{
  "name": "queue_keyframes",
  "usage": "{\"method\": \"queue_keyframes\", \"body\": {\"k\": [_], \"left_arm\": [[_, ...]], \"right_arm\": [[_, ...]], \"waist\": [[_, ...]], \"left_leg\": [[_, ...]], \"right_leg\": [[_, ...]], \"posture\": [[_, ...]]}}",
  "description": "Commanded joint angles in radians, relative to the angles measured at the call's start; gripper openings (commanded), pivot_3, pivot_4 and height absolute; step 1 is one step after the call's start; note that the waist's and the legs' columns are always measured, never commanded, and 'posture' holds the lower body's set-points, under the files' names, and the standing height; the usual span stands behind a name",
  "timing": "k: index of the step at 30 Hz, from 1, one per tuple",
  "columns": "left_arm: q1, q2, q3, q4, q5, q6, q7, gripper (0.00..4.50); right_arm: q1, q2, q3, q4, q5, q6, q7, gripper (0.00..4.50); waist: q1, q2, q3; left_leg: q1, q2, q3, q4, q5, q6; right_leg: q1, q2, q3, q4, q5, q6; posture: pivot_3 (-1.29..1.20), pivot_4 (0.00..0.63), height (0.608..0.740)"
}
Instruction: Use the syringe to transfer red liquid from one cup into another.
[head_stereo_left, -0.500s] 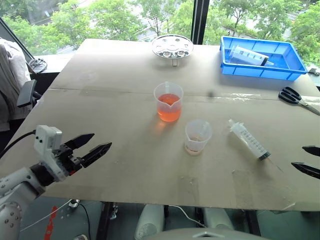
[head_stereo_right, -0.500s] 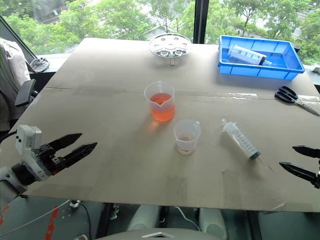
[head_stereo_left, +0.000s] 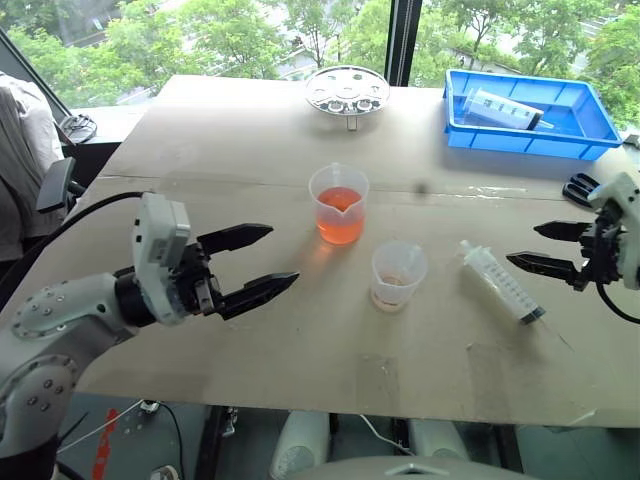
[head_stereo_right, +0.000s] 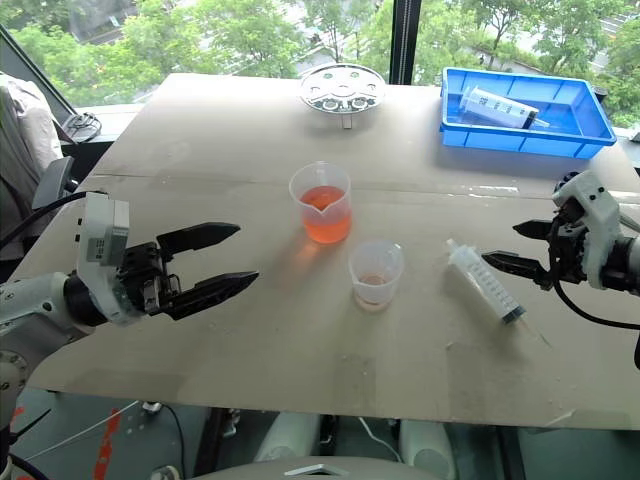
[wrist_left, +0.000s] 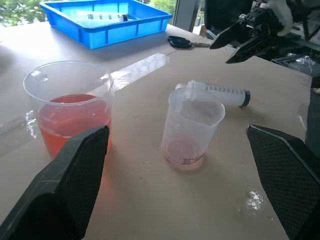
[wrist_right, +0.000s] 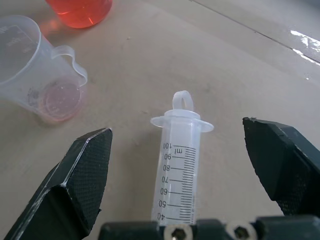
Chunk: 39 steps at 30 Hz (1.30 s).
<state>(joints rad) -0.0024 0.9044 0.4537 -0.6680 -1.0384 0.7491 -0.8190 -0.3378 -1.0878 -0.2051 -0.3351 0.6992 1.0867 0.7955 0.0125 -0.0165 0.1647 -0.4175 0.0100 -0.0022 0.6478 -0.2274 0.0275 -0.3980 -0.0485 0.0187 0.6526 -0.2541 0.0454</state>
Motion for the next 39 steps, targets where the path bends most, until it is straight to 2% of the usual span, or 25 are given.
{"method": "queue_keyframes", "body": {"k": [1,4,8,15,22,26,28,30,32,36,39], "left_arm": [[-0.021,0.032,-0.030,-0.061,-0.007,-0.024,-0.048,4.46],[-0.043,0.040,-0.052,-0.081,-0.015,-0.028,-0.059,4.46],[-0.063,0.045,-0.064,-0.089,-0.018,-0.031,-0.058,4.46],[-0.062,0.016,-0.089,-0.115,-0.008,-0.045,-0.015,4.46],[-0.042,0.012,-0.077,-0.125,-0.022,-0.046,0.015,4.46],[-0.046,0.008,-0.072,-0.119,-0.038,-0.044,0.046,4.50],[-0.043,0.011,-0.067,-0.119,-0.041,-0.045,0.053,4.50],[-0.034,0.013,-0.064,-0.122,-0.036,-0.047,0.056,4.50],[-0.027,0.010,-0.057,-0.124,-0.044,-0.045,0.071,4.50],[0.004,0.004,-0.025,-0.126,-0.060,-0.041,0.098,4.50],[0.033,-0.032,0.021,-0.121,-0.113,-0.038,0.179,4.50]], "right_arm": [[-0.151,-0.040,0.160,0.000,-0.054,0.150,-0.053,4.50],[-0.275,-0.022,0.271,0.041,-0.058,0.294,-0.069,4.50],[-0.385,0.012,0.356,0.103,-0.077,0.421,-0.095,4.50],[-0.424,0.096,0.395,0.189,-0.098,0.515,-0.134,4.50],[-0.450,0.173,0.408,0.296,-0.132,0.500,-0.151,4.50],[-0.448,0.173,0.474,0.324,-0.150,0.454,-0.119,3.25],[-0.456,0.198,0.483,0.361,-0.165,0.432,-0.120,2.26],[-0.468,0.222,0.494,0.389,-0.178,0.413,-0.119,1.48],[-0.467,0.215,0.527,0.389,-0.194,0.386,-0.101,1.42],[-0.432,0.128,0.571,0.334,-0.235,0.260,-0.027,1.42],[-0.480,0.200,0.215,0.281,-0.014,0.236,0.063,1.42]], "waist": [[-0.001,0.001,0.000],[0.000,0.000,0.001],[0.001,0.000,0.001],[-0.002,0.000,0.001],[-0.004,0.000,0.001],[-0.005,0.000,0.001],[-0.007,0.000,0.001],[-0.013,0.000,0.001],[-0.024,-0.001,0.000],[-0.027,-0.001,0.000],[-0.024,-0.001,0.003]], "left_leg": [[0.000,0.000,0.000,0.000,0.000,0.000],[0.000,0.000,0.000,0.000,0.000,0.001],[0.000,0.000,0.000,0.000,0.000,0.001],[0.000,0.000,0.000,0.000,0.000,0.001],[0.000,0.000,0.001,0.000,0.000,0.001],[0.000,0.000,0.000,0.001,0.000,0.001],[0.000,0.000,0.000,0.001,0.000,0.001],[0.001,0.000,0.000,0.001,0.000,0.001],[0.001,0.000,0.000,0.001,0.000,0.001],[0.002,0.000,0.000,0.001,0.000,0.001],[0.002,0.000,0.000,0.001,0.000,0.001]], "right_leg": [[0.000,0.000,0.000,-0.001,0.000,0.000],[0.000,0.000,0.000,-0.003,0.000,-0.001],[0.001,0.000,0.000,-0.003,0.000,-0.001],[0.001,0.000,0.000,-0.003,0.000,0.000],[0.001,0.001,0.000,-0.003,0.002,0.003],[0.001,0.001,0.000,-0.002,0.002,0.003],[0.001,0.001,0.000,-0.002,0.002,0.003],[0.001,0.001,0.000,-0.002,0.002,0.003],[0.002,0.001,0.000,-0.001,0.002,0.003],[0.002,0.001,0.000,0.000,0.002,0.003],[0.002,0.001,0.000,0.000,0.002,0.003]], "posture": [[0.00,0.150,0.740],[0.00,0.150,0.740],[0.00,0.150,0.740],[0.00,0.150,0.740],[0.00,0.150,0.740],[0.00,0.150,0.740],[0.00,0.150,0.740],[0.00,0.150,0.740],[0.00,0.150,0.740],[0.00,0.150,0.740],[0.00,0.150,0.740]]}}
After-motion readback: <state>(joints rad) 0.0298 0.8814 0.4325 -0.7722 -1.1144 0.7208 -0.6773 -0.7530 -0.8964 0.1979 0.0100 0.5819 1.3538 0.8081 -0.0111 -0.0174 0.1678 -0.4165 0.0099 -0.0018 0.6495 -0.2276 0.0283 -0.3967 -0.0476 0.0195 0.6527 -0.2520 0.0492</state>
